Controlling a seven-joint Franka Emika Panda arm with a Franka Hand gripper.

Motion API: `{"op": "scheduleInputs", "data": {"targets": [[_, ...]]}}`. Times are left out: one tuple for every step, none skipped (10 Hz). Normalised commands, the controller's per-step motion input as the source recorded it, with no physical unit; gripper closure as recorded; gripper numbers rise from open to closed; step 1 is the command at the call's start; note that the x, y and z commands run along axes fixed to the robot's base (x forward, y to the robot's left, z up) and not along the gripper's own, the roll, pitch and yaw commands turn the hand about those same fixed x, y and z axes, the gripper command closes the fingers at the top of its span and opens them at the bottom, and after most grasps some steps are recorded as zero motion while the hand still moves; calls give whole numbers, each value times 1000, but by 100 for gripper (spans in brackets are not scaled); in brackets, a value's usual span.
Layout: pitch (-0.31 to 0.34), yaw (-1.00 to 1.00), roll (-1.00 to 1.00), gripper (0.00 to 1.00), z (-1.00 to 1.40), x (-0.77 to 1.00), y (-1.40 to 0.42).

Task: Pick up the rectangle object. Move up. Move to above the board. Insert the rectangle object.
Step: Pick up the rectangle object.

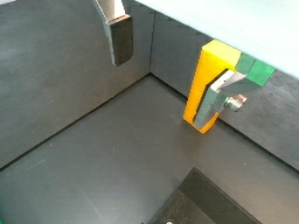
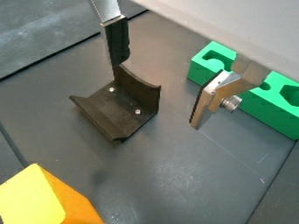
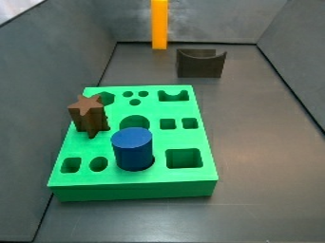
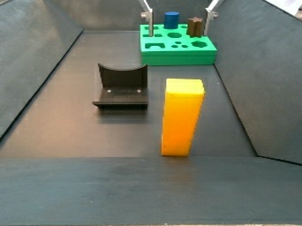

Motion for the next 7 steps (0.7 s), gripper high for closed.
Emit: {"op": "scheduleInputs", "data": {"targets": [[0, 0, 0, 0, 0, 0, -17], [-189, -269, 0, 0, -60, -600, 217], [-126, -157, 0, 0, -129, -234, 746], [-169, -174, -11, 0, -40, -294, 691], [-194, -129, -67, 0, -9, -271, 703], [-230, -129, -157, 0, 0, -151, 654], [-36, -83, -169, 0, 34, 0, 406]]}}
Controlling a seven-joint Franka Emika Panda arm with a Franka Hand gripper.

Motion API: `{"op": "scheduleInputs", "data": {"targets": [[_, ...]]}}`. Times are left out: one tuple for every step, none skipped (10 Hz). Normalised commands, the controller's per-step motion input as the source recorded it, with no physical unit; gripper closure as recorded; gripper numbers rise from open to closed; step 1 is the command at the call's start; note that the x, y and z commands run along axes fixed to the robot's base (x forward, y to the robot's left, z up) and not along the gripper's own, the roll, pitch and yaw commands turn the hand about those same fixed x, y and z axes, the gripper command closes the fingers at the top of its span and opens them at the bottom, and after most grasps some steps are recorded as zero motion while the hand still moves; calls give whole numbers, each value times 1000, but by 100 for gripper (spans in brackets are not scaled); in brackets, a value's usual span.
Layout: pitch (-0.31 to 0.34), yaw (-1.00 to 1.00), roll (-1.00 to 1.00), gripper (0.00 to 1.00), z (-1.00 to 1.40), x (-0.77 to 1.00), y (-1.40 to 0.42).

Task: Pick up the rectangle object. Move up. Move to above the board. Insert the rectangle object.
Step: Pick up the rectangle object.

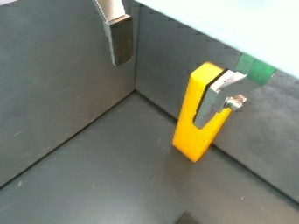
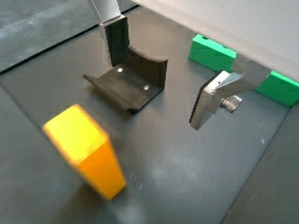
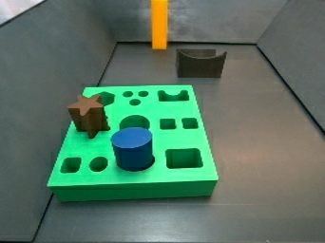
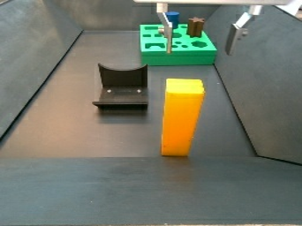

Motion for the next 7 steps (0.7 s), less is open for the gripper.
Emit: {"op": "scheduleInputs", "data": {"targets": [[0, 0, 20, 0, 0, 0, 0], [0, -117, -59, 0, -91, 289, 343], [0, -111, -36, 0, -189, 351, 543], [-99, -177, -64, 0, -166, 103, 706], [-57, -154, -70, 0, -111, 354, 674], [-71, -277, -107, 0, -54, 271, 486], [34, 0, -44, 0, 0, 0, 57]]}}
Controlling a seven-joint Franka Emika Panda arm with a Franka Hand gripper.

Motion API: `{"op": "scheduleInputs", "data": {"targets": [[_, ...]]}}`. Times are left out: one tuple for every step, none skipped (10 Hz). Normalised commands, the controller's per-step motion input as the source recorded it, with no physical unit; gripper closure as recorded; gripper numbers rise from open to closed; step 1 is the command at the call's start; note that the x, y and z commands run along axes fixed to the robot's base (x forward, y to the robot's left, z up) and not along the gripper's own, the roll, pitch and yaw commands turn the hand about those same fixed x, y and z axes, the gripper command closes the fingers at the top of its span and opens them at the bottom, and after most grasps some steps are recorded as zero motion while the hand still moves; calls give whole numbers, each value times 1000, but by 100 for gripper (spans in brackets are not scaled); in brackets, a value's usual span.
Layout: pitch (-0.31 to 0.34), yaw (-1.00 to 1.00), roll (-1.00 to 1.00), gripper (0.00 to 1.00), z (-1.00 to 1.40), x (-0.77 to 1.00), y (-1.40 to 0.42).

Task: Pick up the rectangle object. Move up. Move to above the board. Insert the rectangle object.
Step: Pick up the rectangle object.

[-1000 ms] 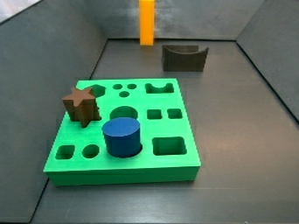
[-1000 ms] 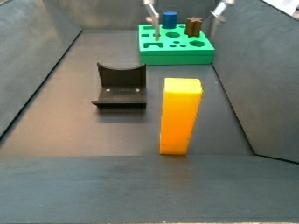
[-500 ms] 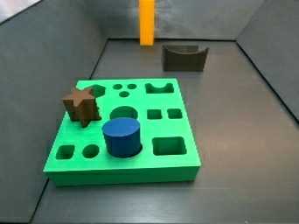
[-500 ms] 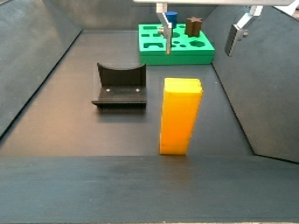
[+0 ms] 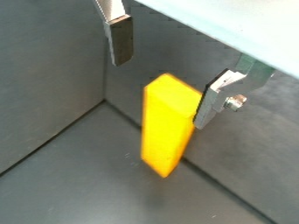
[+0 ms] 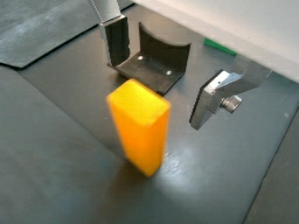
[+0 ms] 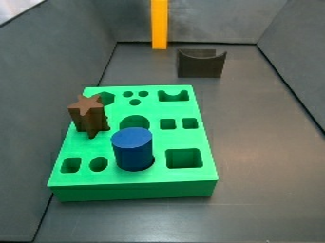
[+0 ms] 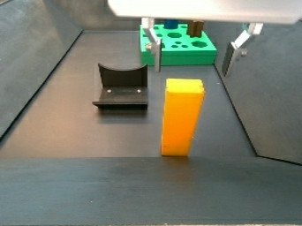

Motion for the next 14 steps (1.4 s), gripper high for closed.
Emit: {"op": "scheduleInputs", "data": {"targets": [[-17, 0, 0, 0, -254, 69, 0], [-200, 0, 50, 0, -711, 0, 0], [-189, 34, 14, 0, -797, 97, 111], [-211, 191, 0, 0, -780, 26, 286], [-166, 180, 0, 0, -706, 106, 320], [0, 123, 0, 0, -409, 217, 126], [0, 0, -6, 0, 0, 0, 9], [-56, 14, 16, 0, -560, 0, 80], [-10, 0, 0, 0, 0, 0, 0], [0, 0, 0, 0, 0, 0, 0], [0, 0, 0, 100, 0, 0, 0], [0, 0, 0, 100, 0, 0, 0], [0, 0, 0, 100, 0, 0, 0], [0, 0, 0, 100, 0, 0, 0]]}}
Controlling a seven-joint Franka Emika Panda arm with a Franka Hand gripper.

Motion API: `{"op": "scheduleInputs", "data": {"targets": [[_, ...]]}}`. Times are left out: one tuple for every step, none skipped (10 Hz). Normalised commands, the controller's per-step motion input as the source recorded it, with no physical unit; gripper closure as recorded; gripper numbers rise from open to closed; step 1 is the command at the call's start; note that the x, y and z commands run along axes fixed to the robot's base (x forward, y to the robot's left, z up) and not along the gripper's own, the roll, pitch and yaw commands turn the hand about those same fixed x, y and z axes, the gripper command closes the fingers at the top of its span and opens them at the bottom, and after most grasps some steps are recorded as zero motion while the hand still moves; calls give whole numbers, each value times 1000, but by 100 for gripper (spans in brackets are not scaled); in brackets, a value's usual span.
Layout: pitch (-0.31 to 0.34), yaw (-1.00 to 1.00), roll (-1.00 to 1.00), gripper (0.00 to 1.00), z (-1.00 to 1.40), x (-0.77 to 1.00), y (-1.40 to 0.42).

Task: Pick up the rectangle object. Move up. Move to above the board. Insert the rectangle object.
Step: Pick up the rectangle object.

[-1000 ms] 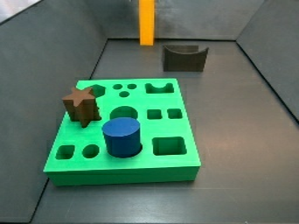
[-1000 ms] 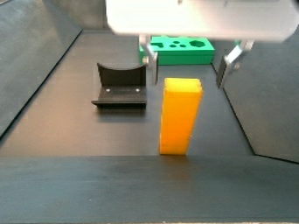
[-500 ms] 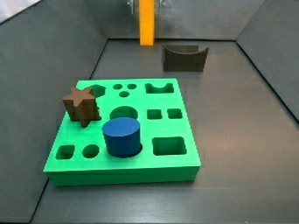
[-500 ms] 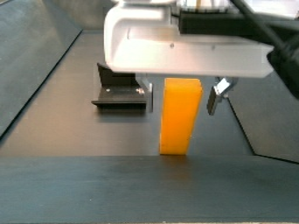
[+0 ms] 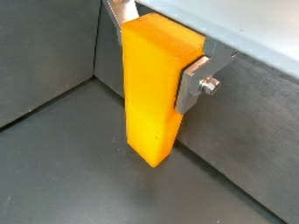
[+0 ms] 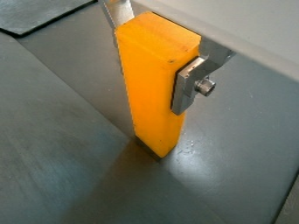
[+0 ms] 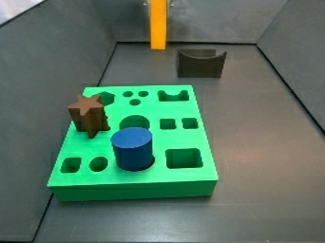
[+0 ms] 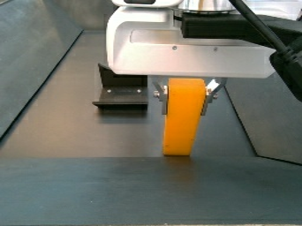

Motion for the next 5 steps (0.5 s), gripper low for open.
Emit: {"op": "scheduleInputs", "data": {"targets": [[0, 0, 0, 100, 0, 0, 0], [0, 0, 0, 100, 0, 0, 0], [0, 0, 0, 100, 0, 0, 0], [0, 0, 0, 100, 0, 0, 0], [0, 0, 0, 100, 0, 0, 0]]}}
